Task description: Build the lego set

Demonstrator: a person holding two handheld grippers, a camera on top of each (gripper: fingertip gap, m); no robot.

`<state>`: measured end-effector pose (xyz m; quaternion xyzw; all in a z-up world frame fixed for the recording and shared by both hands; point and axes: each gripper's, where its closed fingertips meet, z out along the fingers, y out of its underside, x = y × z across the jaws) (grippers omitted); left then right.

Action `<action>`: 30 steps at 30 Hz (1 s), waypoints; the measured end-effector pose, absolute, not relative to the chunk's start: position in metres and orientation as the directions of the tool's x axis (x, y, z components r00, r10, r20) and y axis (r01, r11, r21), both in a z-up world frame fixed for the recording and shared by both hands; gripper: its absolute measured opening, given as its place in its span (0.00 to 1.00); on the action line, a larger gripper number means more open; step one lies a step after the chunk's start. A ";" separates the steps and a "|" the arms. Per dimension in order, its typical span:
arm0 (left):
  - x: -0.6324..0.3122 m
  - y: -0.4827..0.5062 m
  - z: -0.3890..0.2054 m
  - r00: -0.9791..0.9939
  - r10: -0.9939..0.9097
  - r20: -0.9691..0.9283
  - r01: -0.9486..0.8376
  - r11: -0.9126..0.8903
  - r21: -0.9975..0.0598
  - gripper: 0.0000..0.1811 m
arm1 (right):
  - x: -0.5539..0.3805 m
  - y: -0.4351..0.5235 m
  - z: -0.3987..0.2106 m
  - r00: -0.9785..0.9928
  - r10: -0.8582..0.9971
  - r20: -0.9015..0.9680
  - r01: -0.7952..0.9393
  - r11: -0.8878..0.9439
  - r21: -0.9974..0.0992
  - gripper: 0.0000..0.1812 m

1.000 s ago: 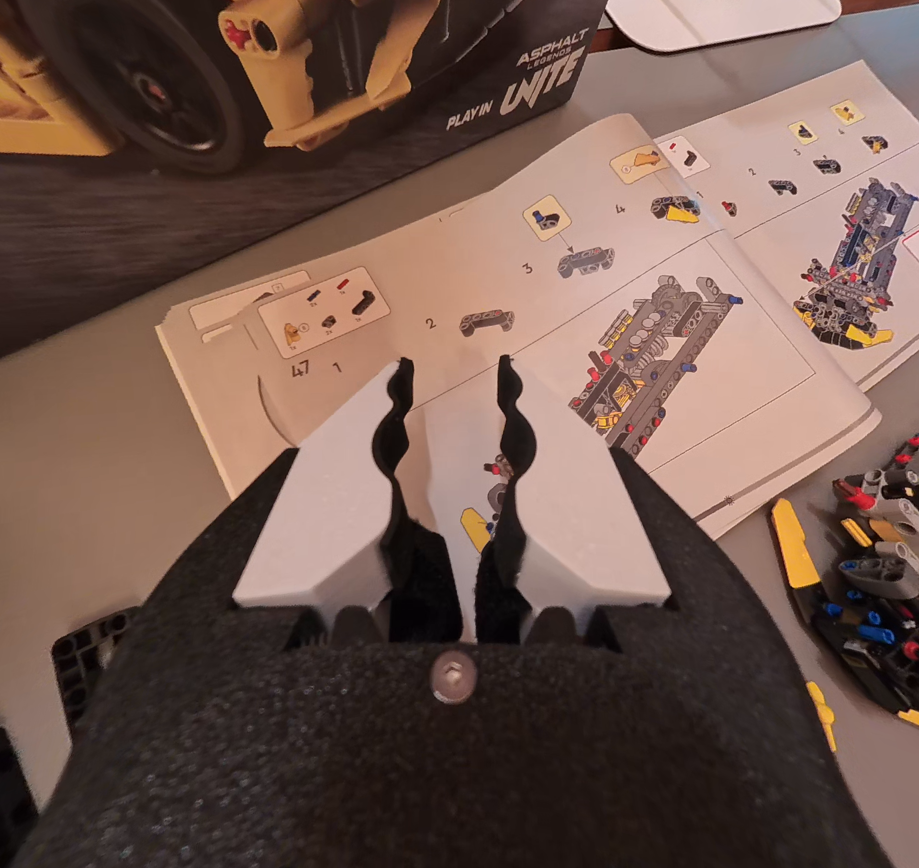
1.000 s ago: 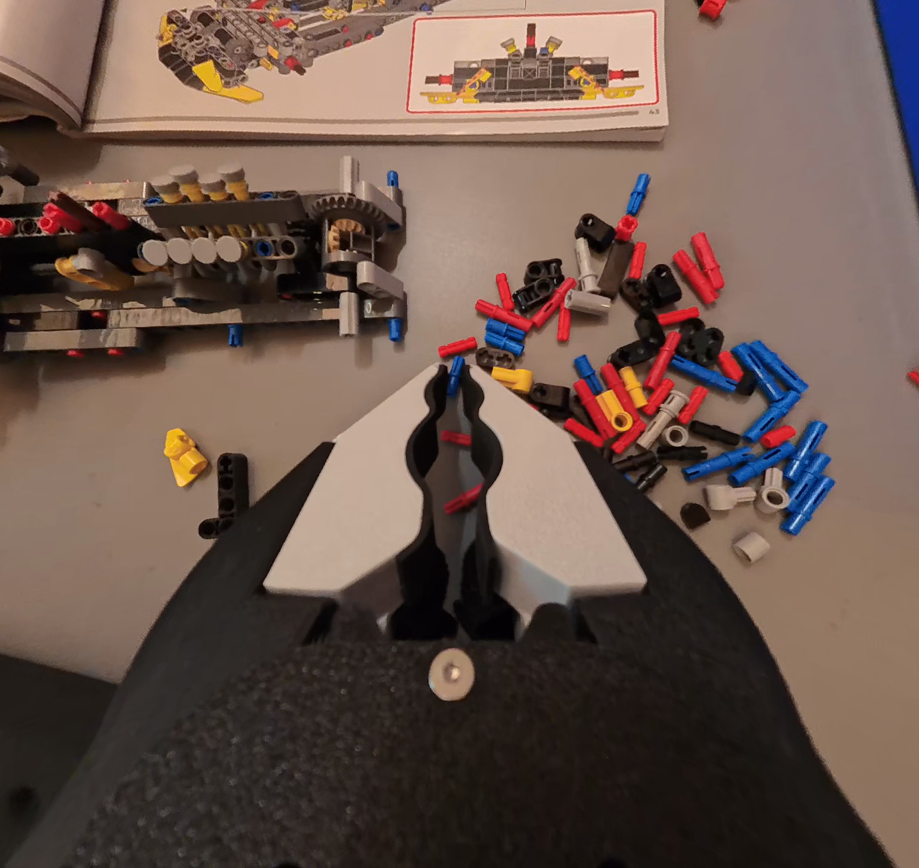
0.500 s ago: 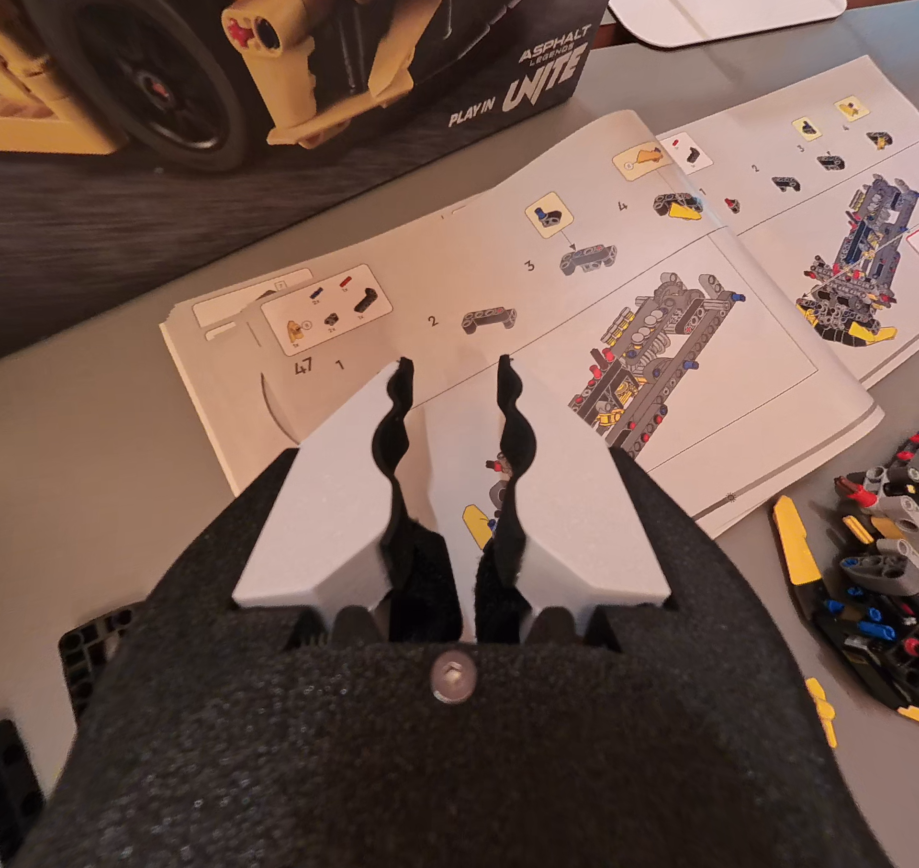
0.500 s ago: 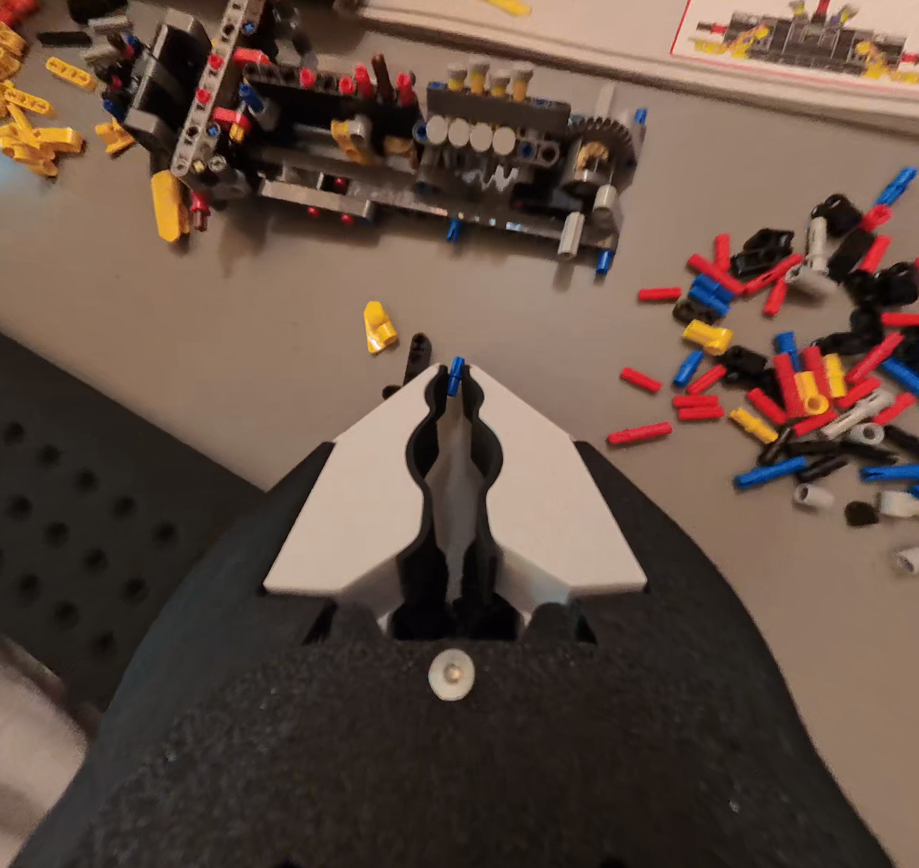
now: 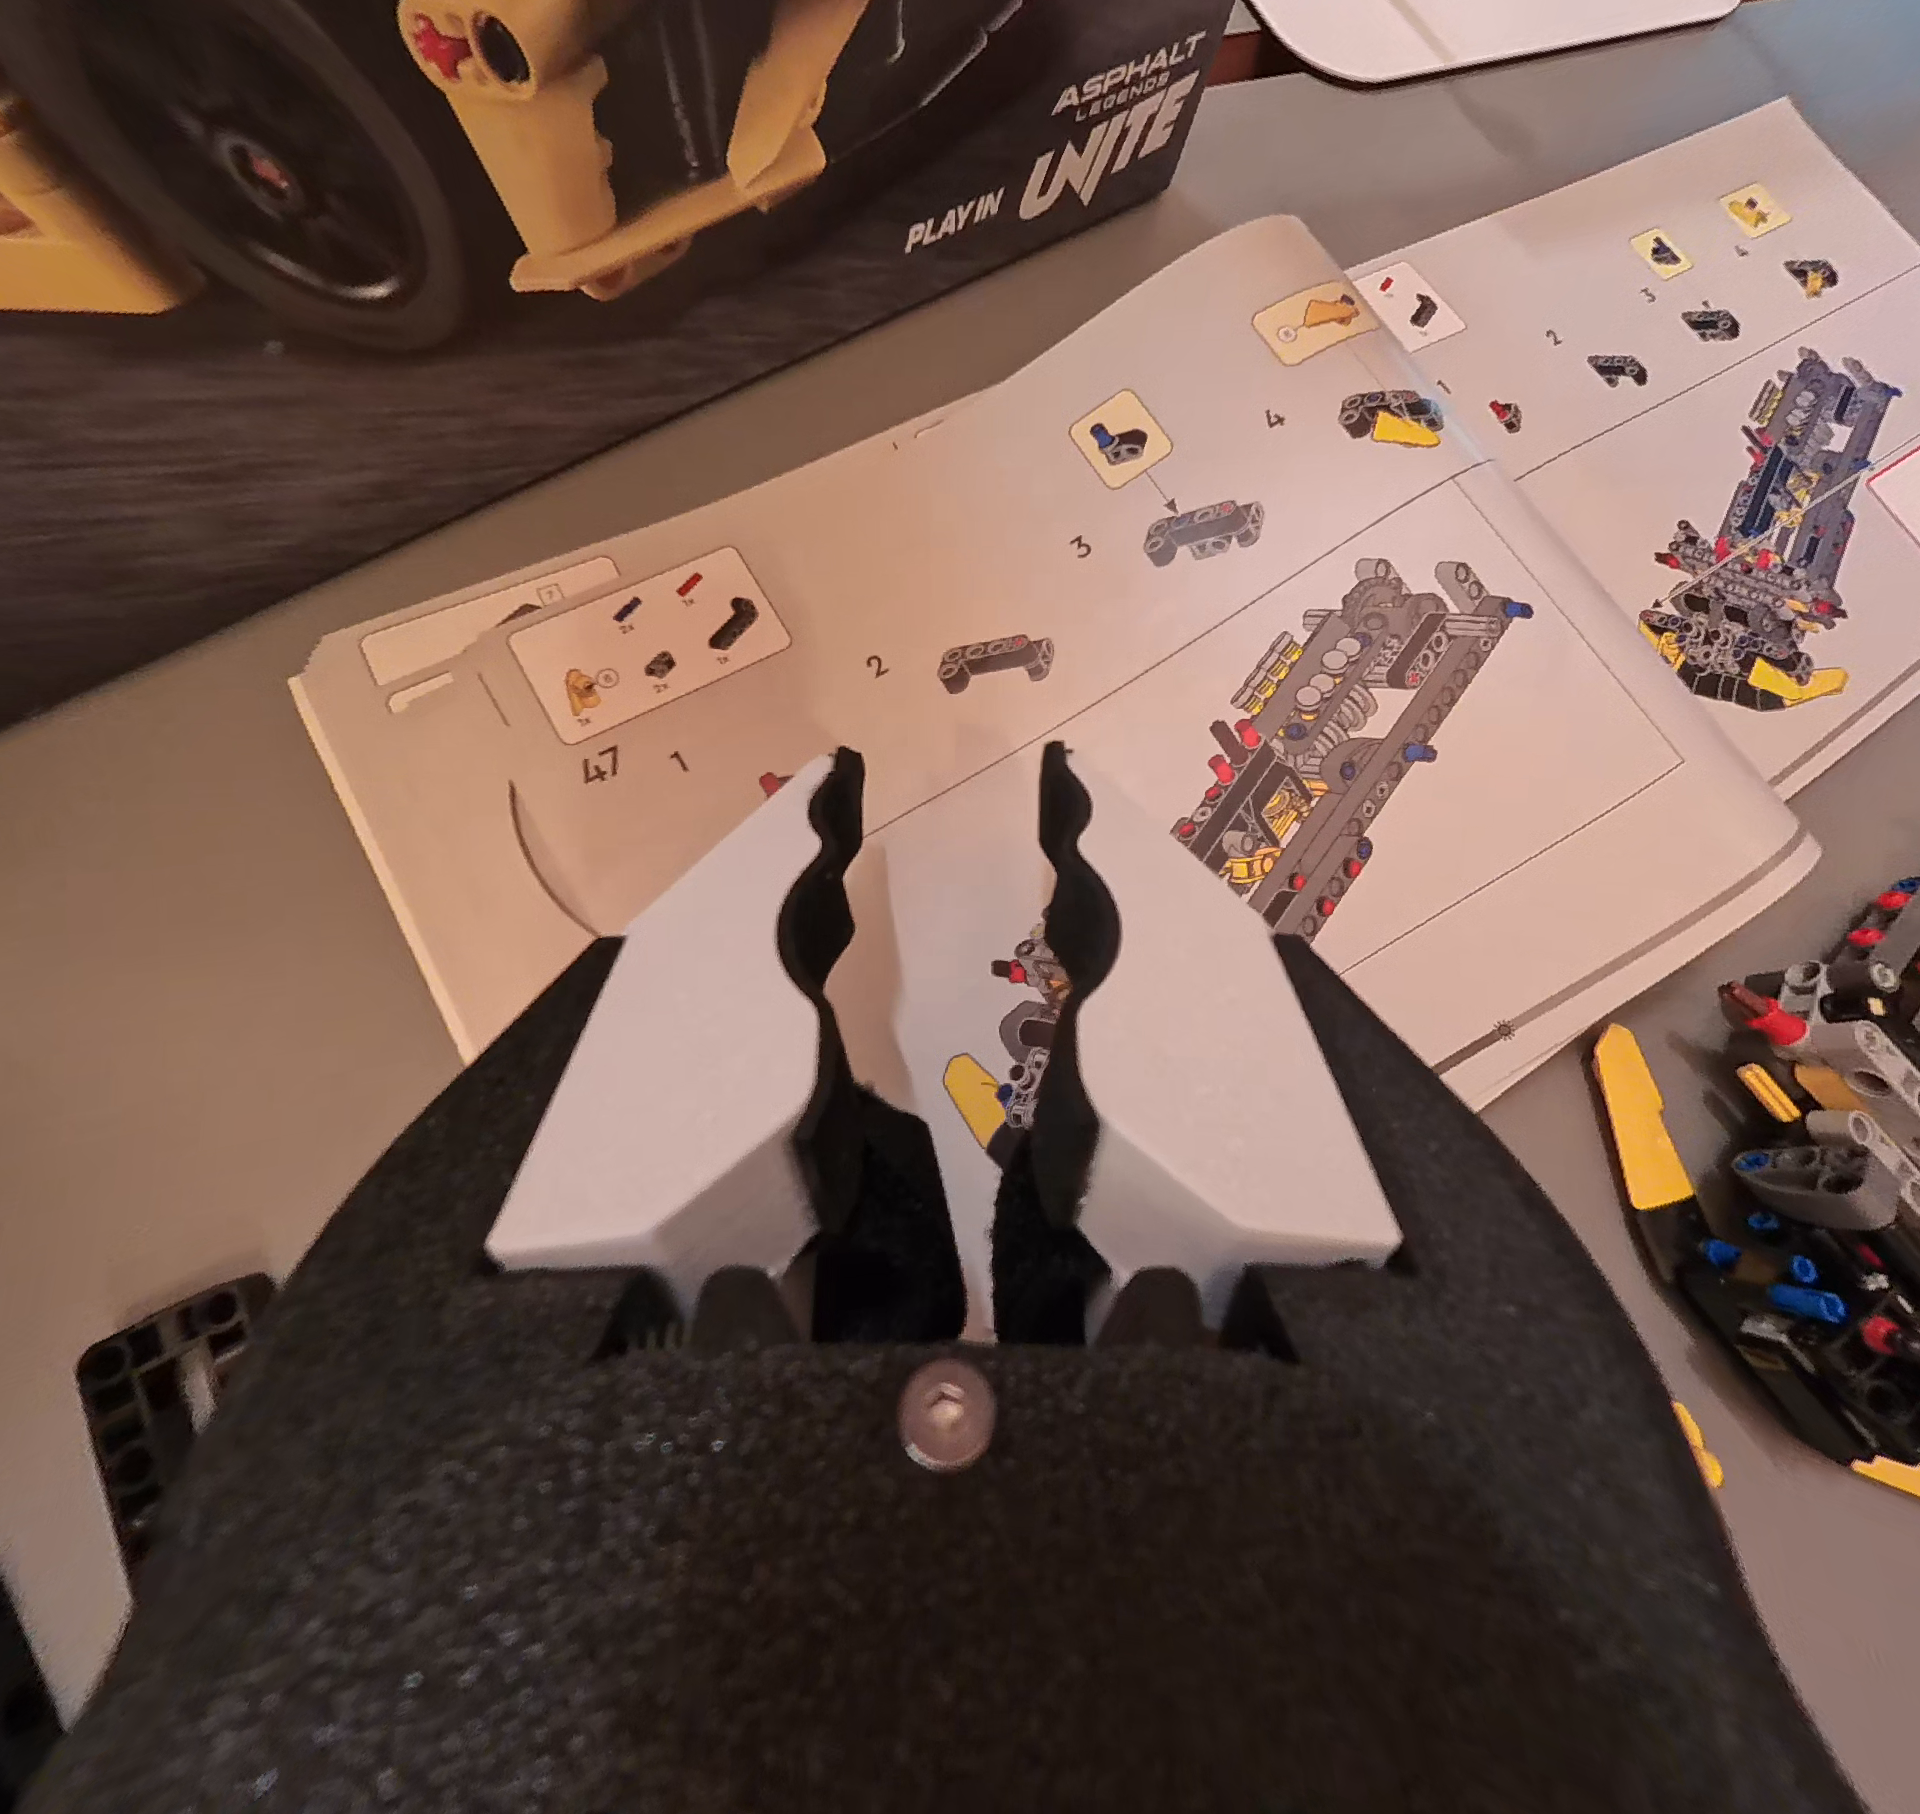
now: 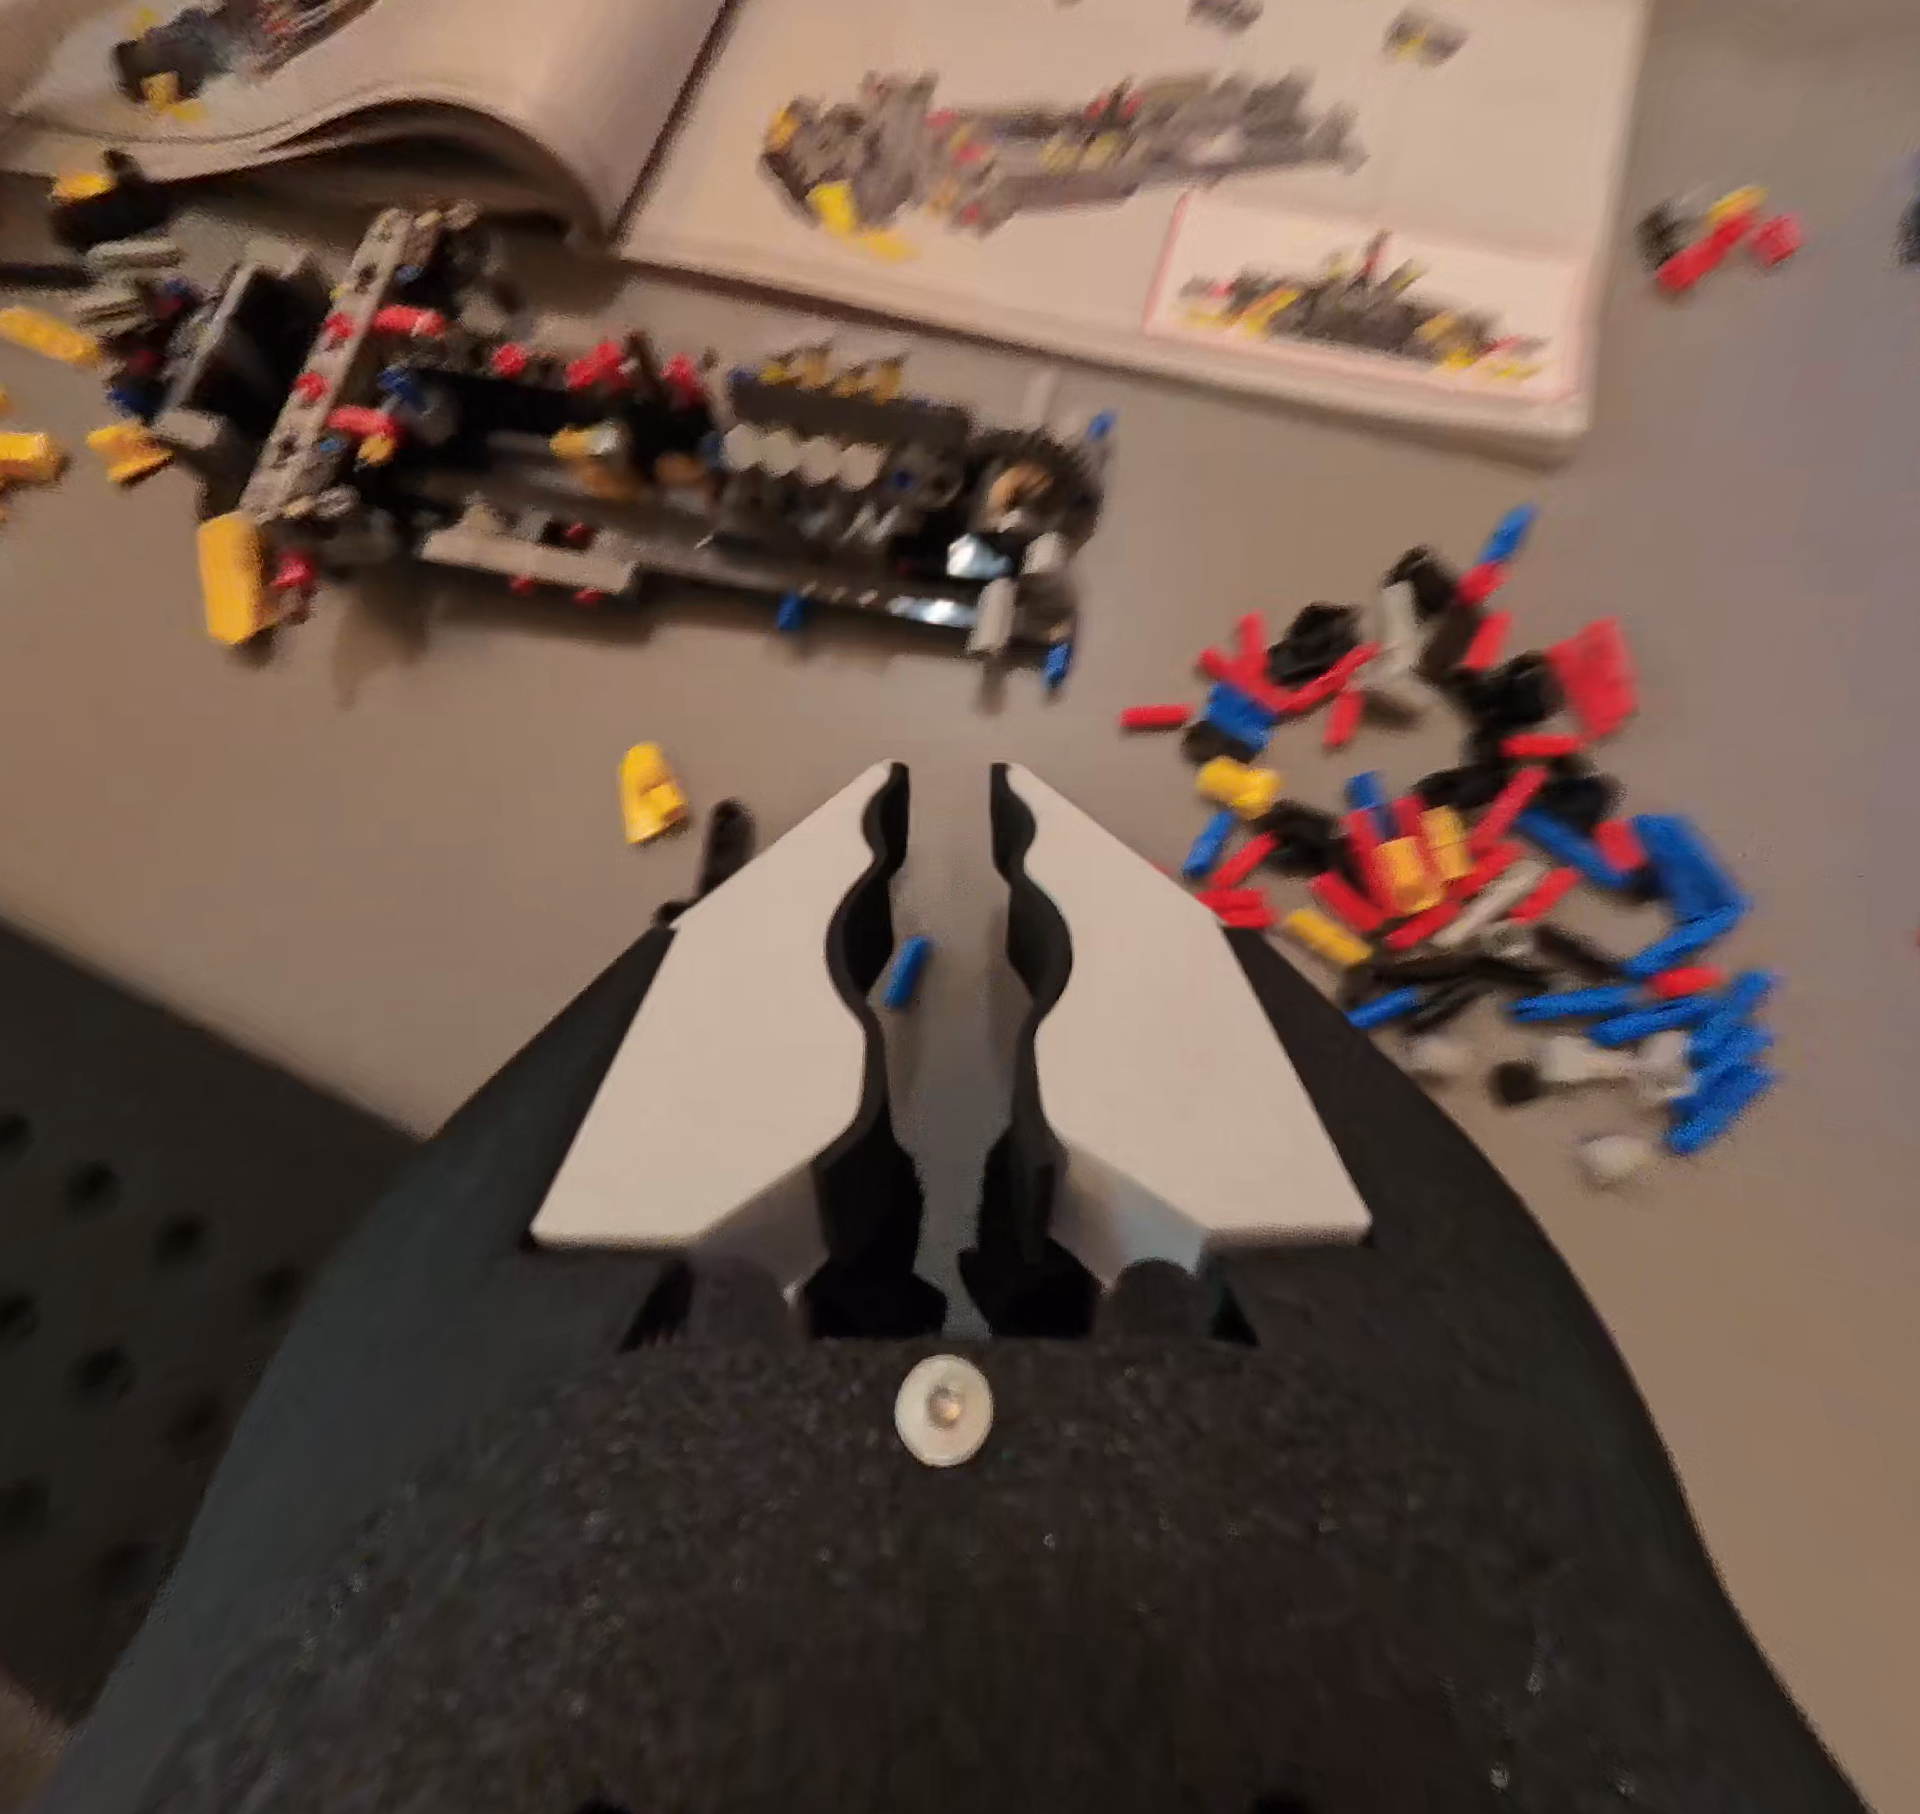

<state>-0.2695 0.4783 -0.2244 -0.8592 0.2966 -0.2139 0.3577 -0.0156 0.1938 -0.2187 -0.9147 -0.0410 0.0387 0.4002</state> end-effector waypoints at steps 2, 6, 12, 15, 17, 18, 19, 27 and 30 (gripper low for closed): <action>-0.269 0.477 -0.224 0.730 -0.666 0.154 -0.360 -0.566 -0.742 0.18 | 0.007 0.207 -0.218 0.994 0.091 0.055 0.101 -0.651 -0.752 0.12; -0.266 0.476 -0.222 0.722 -0.676 0.145 -0.368 -0.554 -0.747 0.18 | 0.016 0.222 -0.234 0.988 0.143 0.052 0.136 -0.670 -0.730 0.13; -0.267 0.476 -0.221 0.722 -0.675 0.151 -0.363 -0.556 -0.748 0.18 | 0.023 0.224 -0.245 0.984 0.163 0.070 0.164 -0.692 -0.703 0.13; -0.266 0.475 -0.221 0.718 -0.679 0.151 -0.367 -0.554 -0.747 0.18 | 0.023 0.225 -0.250 0.983 0.173 0.055 0.162 -0.698 -0.698 0.12; -0.265 0.474 -0.223 0.716 -0.683 0.147 -0.374 -0.553 -0.745 0.18 | 0.022 0.225 -0.251 0.984 0.178 0.032 0.149 -0.700 -0.698 0.11; -0.265 0.474 -0.223 0.714 -0.684 0.146 -0.377 -0.552 -0.744 0.18 | 0.021 0.225 -0.251 0.984 0.179 0.021 0.143 -0.701 -0.699 0.09; -0.265 0.474 -0.223 0.714 -0.685 0.145 -0.379 -0.551 -0.743 0.18 | 0.021 0.225 -0.251 0.984 0.179 0.019 0.140 -0.698 -0.702 0.08; -0.264 0.473 -0.222 0.712 -0.684 0.161 -0.367 -0.557 -0.745 0.18 | 0.023 0.224 -0.250 0.985 0.174 0.017 0.136 -0.704 -0.697 0.08; -0.264 0.473 -0.222 0.710 -0.686 0.157 -0.371 -0.554 -0.745 0.18 | 0.019 0.222 -0.239 0.982 0.186 0.017 0.141 -0.681 -0.718 0.08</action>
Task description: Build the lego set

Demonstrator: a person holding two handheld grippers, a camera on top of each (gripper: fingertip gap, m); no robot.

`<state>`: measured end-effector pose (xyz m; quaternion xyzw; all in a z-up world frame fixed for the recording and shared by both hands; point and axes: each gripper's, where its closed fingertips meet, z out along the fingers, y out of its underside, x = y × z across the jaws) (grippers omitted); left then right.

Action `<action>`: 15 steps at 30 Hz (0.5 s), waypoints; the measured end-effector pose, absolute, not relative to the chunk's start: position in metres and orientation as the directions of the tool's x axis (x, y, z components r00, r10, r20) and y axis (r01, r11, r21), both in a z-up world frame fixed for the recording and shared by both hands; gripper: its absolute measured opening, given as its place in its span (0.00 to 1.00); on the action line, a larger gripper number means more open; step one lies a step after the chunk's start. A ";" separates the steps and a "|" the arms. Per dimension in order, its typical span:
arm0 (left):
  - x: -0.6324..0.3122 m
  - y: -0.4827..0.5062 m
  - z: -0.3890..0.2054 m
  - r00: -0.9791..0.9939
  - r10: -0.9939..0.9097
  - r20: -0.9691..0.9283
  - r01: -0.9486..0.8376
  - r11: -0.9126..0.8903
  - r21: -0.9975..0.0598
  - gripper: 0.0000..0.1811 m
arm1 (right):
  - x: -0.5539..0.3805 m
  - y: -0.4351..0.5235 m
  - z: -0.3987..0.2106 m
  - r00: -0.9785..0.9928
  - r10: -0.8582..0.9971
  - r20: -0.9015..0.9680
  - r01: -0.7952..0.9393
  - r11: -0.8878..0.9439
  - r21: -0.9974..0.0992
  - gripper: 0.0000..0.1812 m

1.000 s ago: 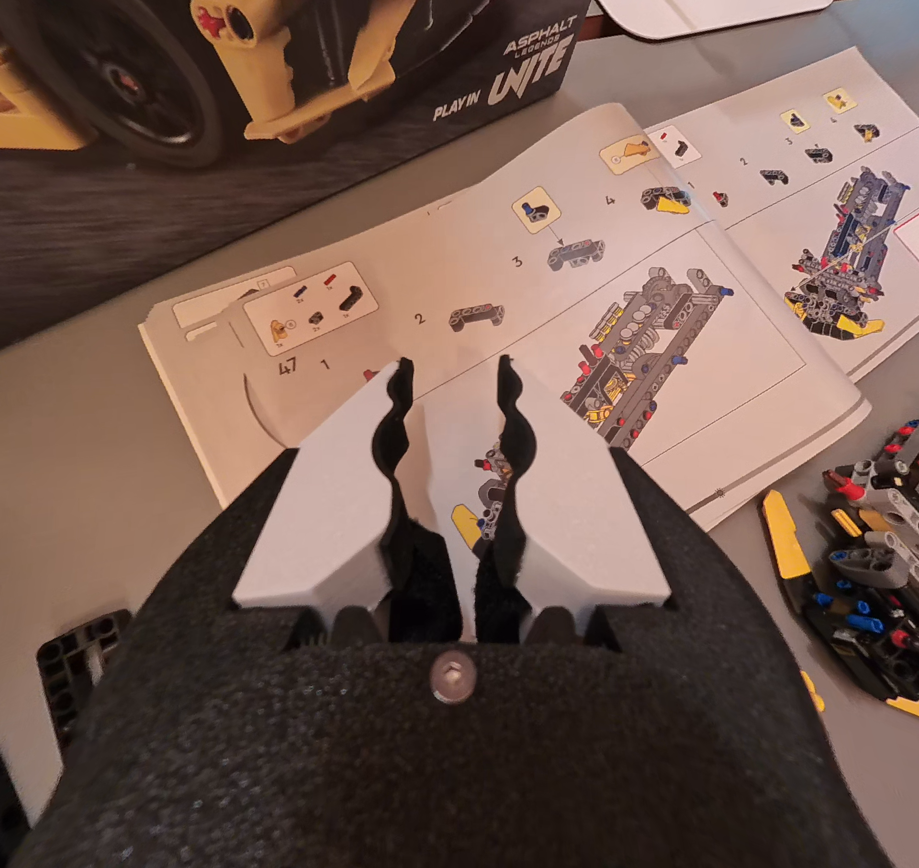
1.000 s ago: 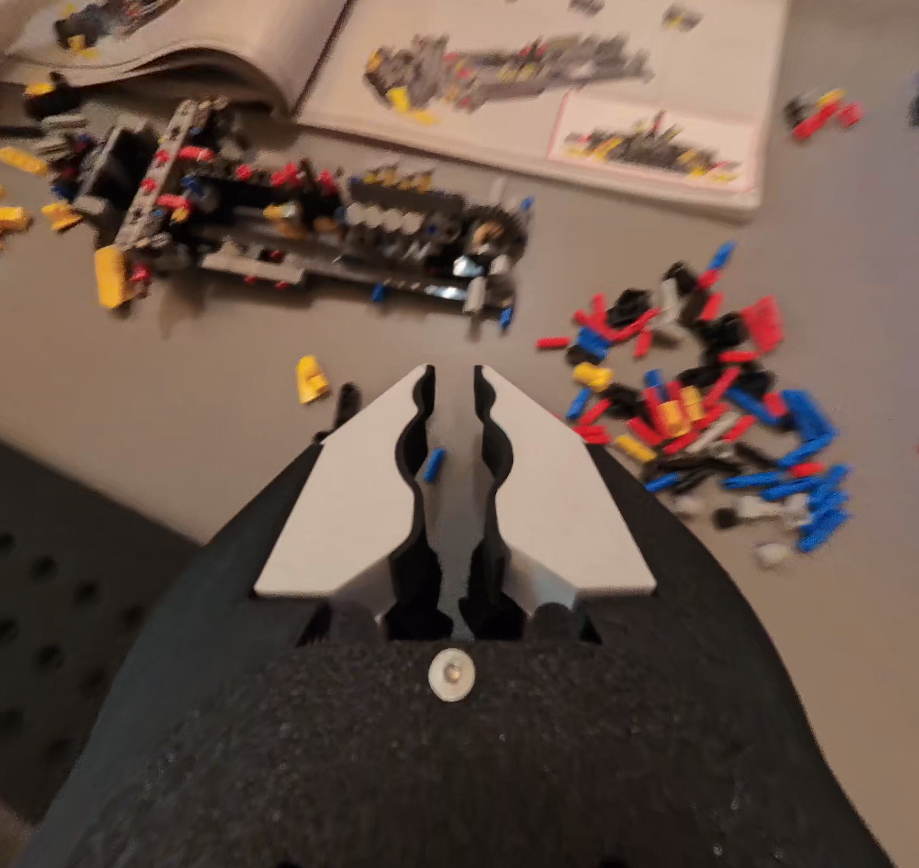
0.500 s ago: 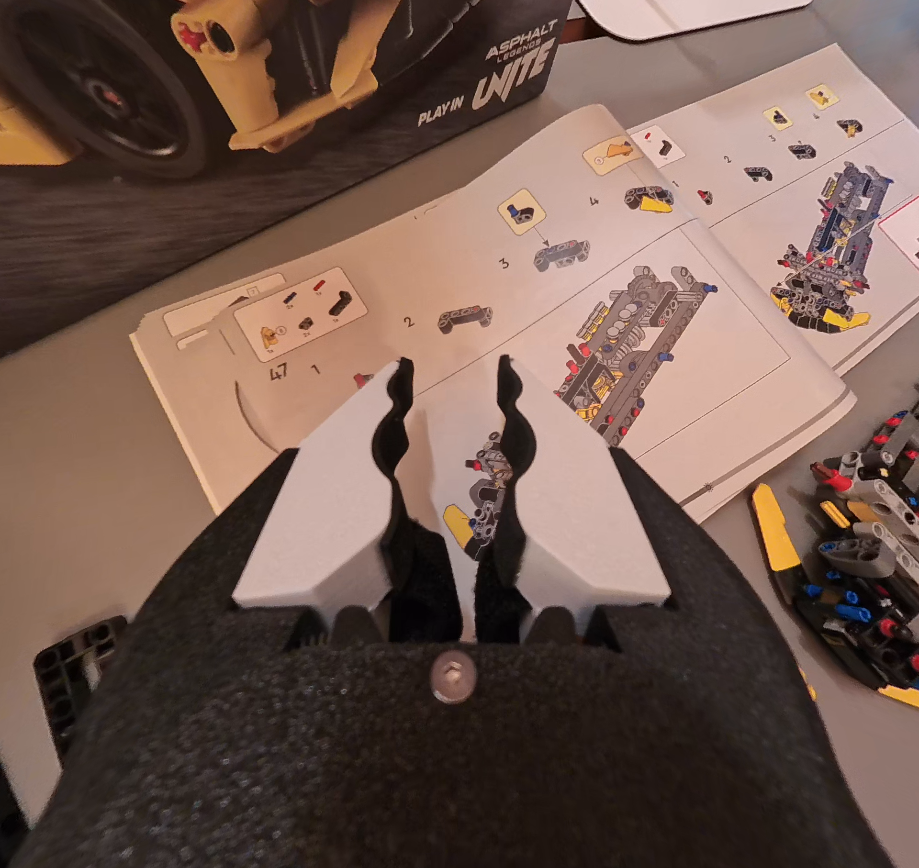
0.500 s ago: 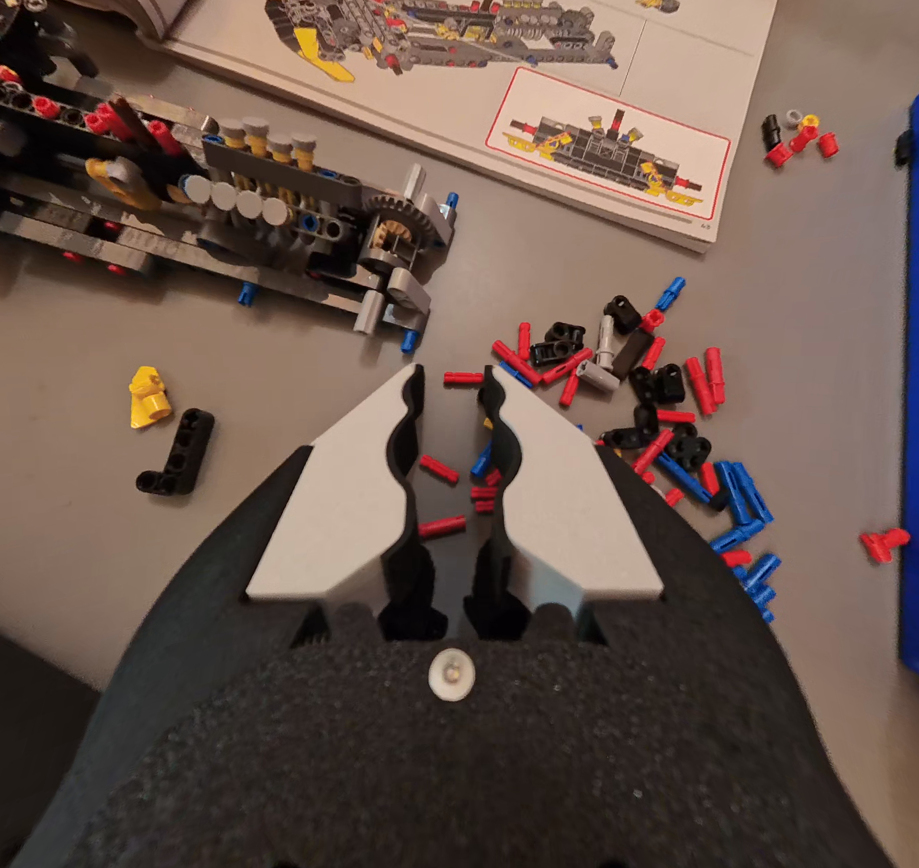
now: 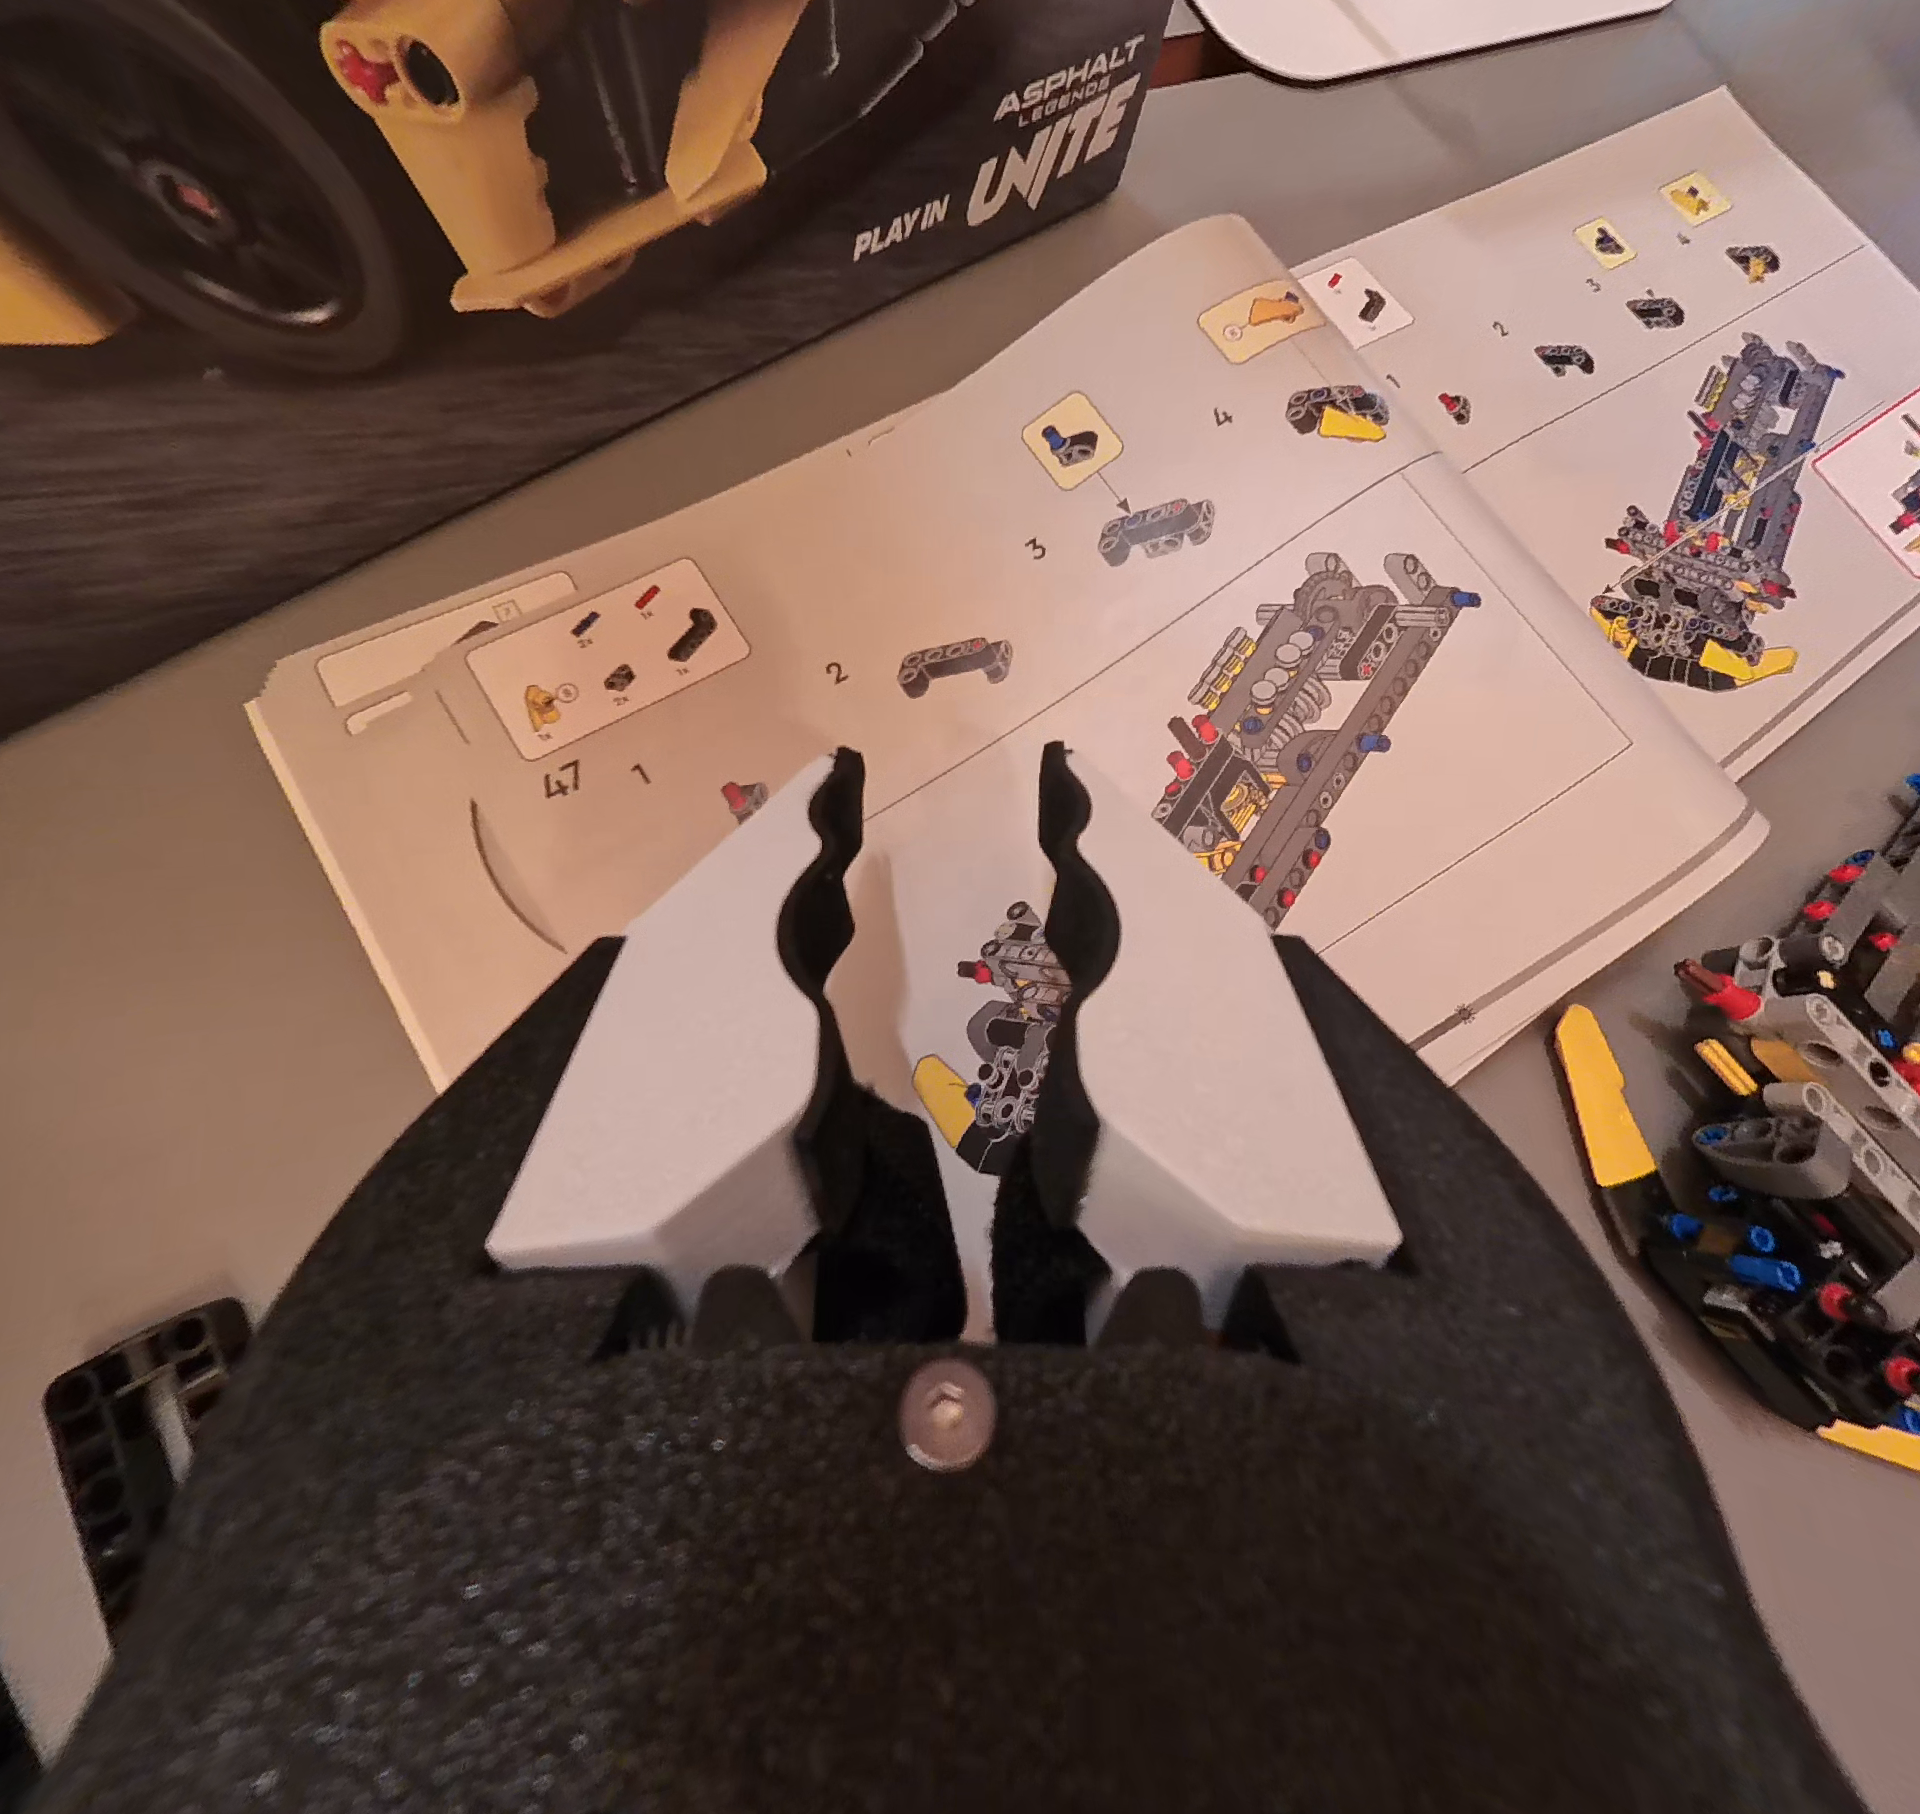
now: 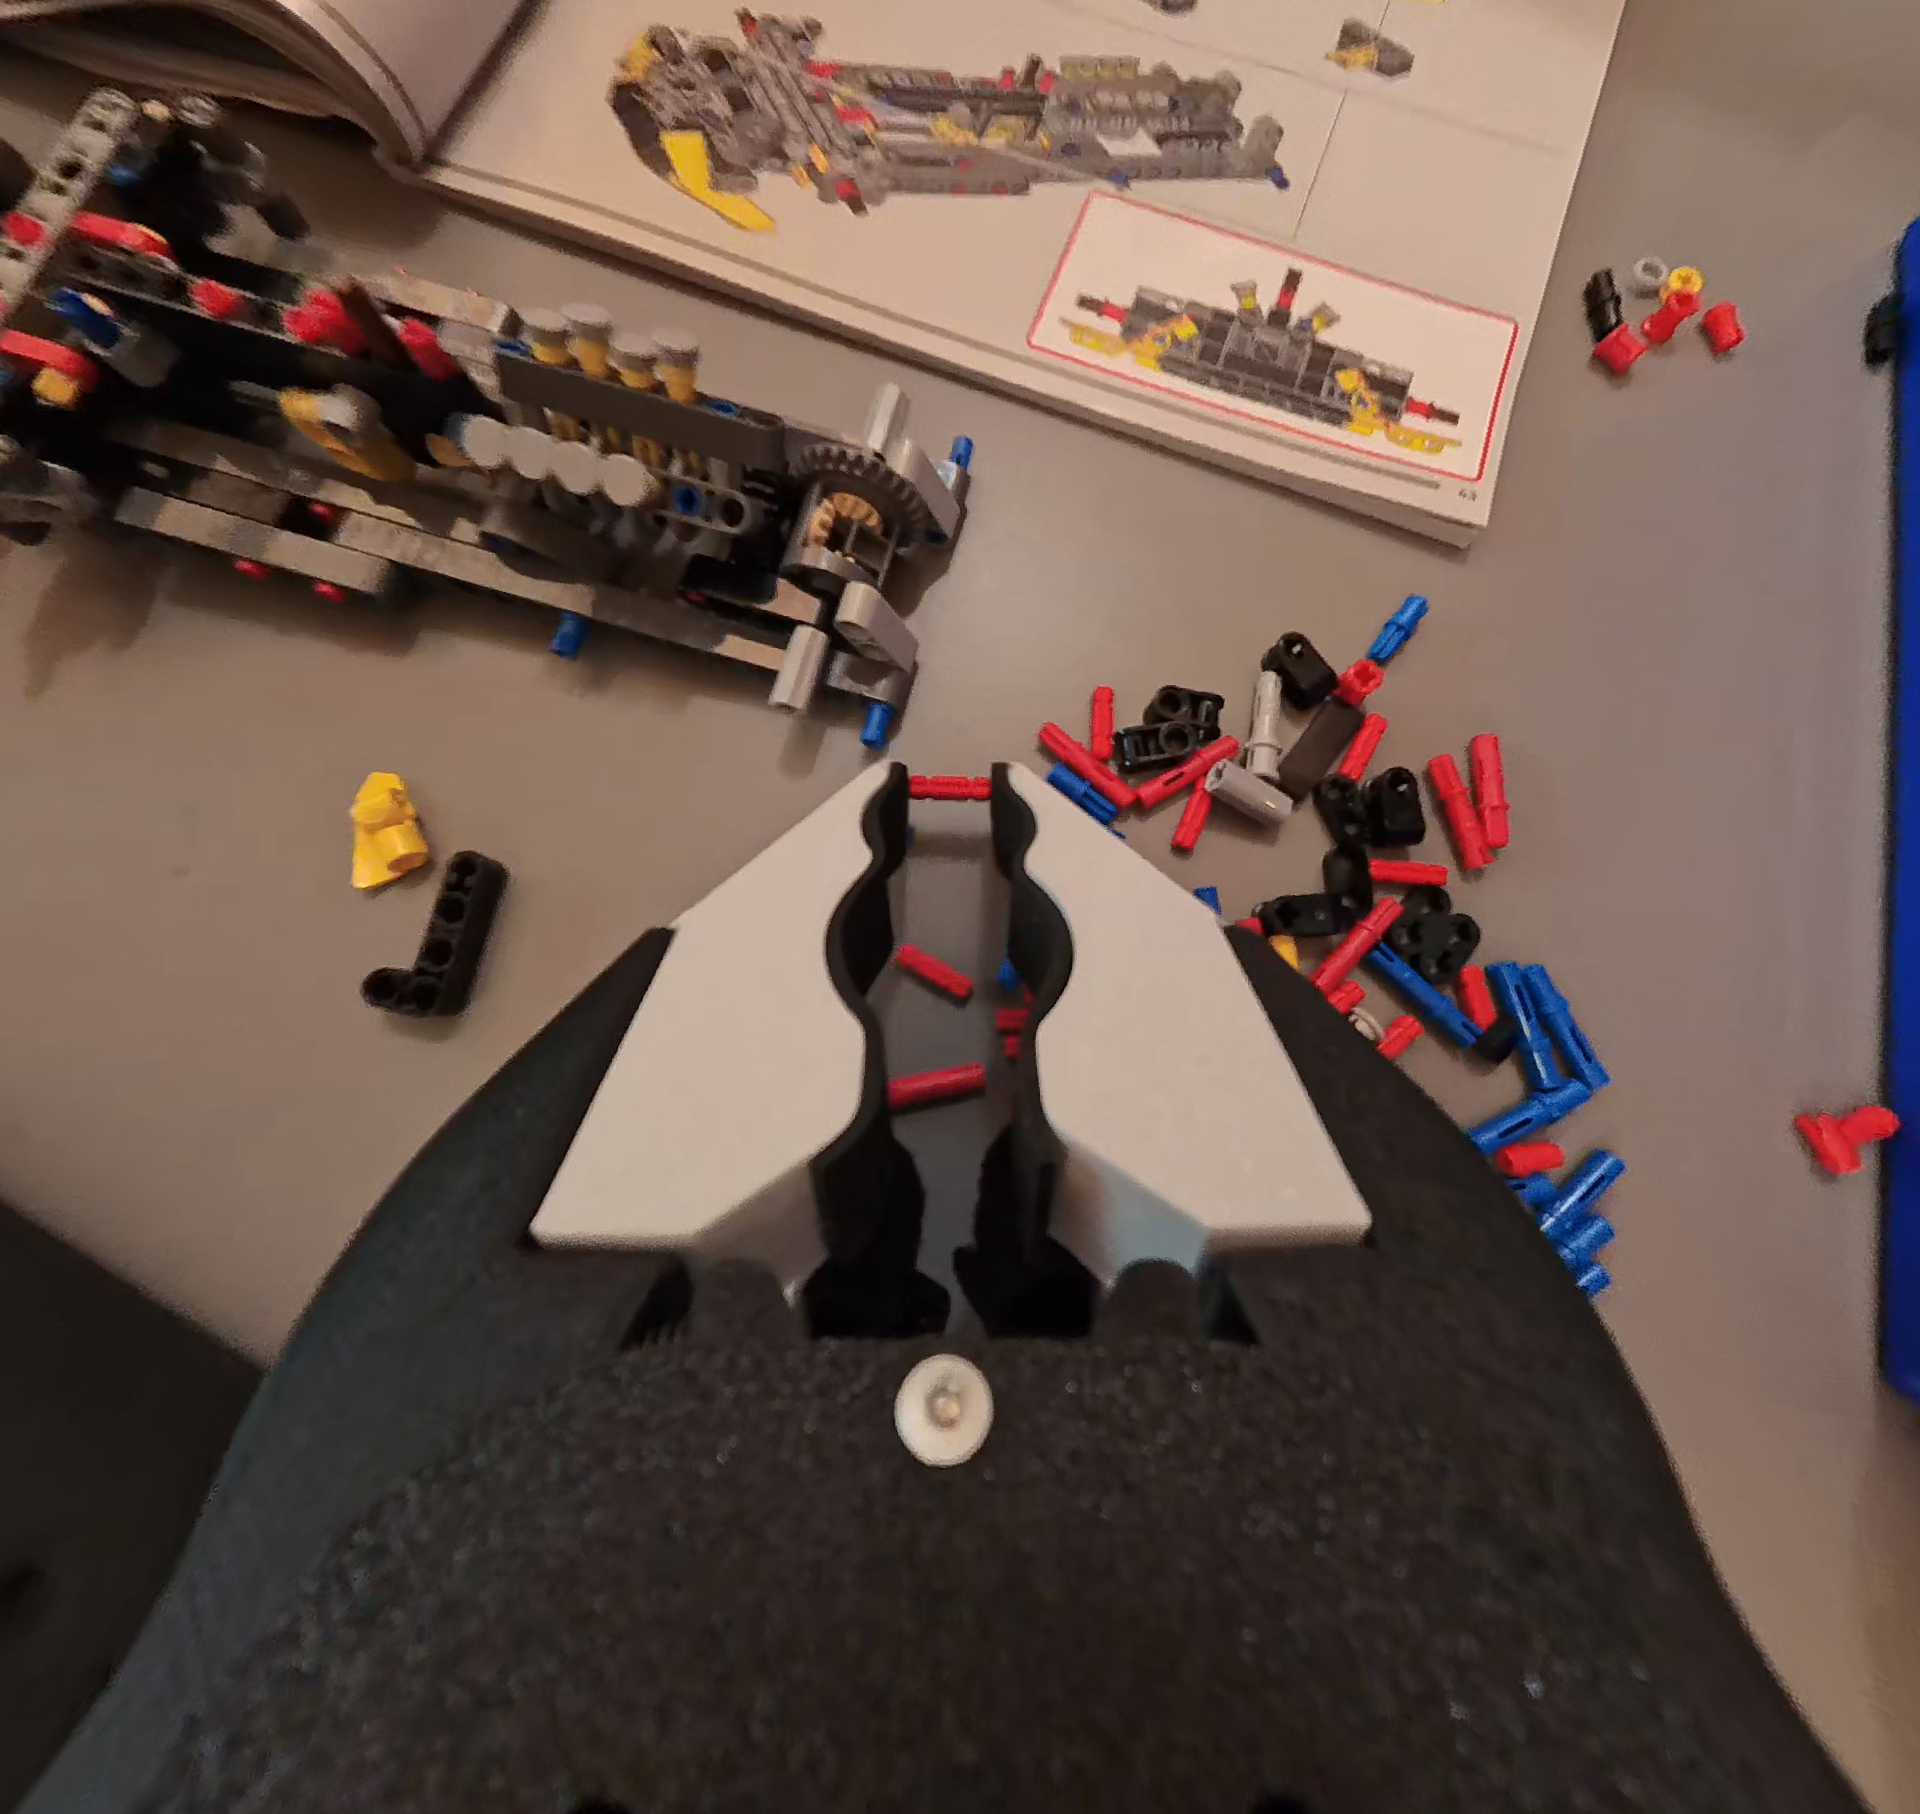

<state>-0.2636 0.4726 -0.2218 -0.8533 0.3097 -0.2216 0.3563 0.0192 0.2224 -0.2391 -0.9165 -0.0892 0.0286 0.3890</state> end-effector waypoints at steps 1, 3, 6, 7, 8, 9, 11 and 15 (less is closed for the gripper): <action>-0.264 0.473 -0.221 0.710 -0.687 0.156 -0.371 -0.552 -0.746 0.18 | 0.016 0.221 -0.234 0.980 0.197 0.012 0.144 -0.672 -0.727 0.08; -0.263 0.472 -0.220 0.709 -0.688 0.158 -0.369 -0.551 -0.748 0.18 | 0.004 0.215 -0.222 0.970 0.244 -0.009 0.157 -0.651 -0.742 0.08; -0.262 0.471 -0.218 0.704 -0.689 0.170 -0.361 -0.554 -0.750 0.18 | -0.019 0.199 -0.213 0.933 0.356 -0.047 0.207 -0.640 -0.740 0.08; -0.262 0.471 -0.218 0.704 -0.689 0.173 -0.358 -0.554 -0.752 0.18 | -0.026 0.193 -0.214 0.920 0.387 -0.056 0.227 -0.647 -0.728 0.08; -0.262 0.471 -0.217 0.703 -0.689 0.176 -0.355 -0.554 -0.753 0.18 | -0.029 0.187 -0.218 0.916 0.398 -0.052 0.246 -0.660 -0.710 0.08; -0.261 0.470 -0.216 0.701 -0.690 0.178 -0.354 -0.553 -0.754 0.18 | -0.033 0.181 -0.223 0.909 0.413 -0.050 0.268 -0.672 -0.691 0.08; -0.261 0.470 -0.214 0.699 -0.693 0.177 -0.353 -0.549 -0.757 0.18 | -0.039 0.170 -0.234 0.900 0.433 -0.046 0.298 -0.690 -0.660 0.08; -0.261 0.470 -0.213 0.700 -0.694 0.170 -0.354 -0.544 -0.761 0.18 | -0.049 0.164 -0.248 0.893 0.448 -0.042 0.319 -0.695 -0.644 0.08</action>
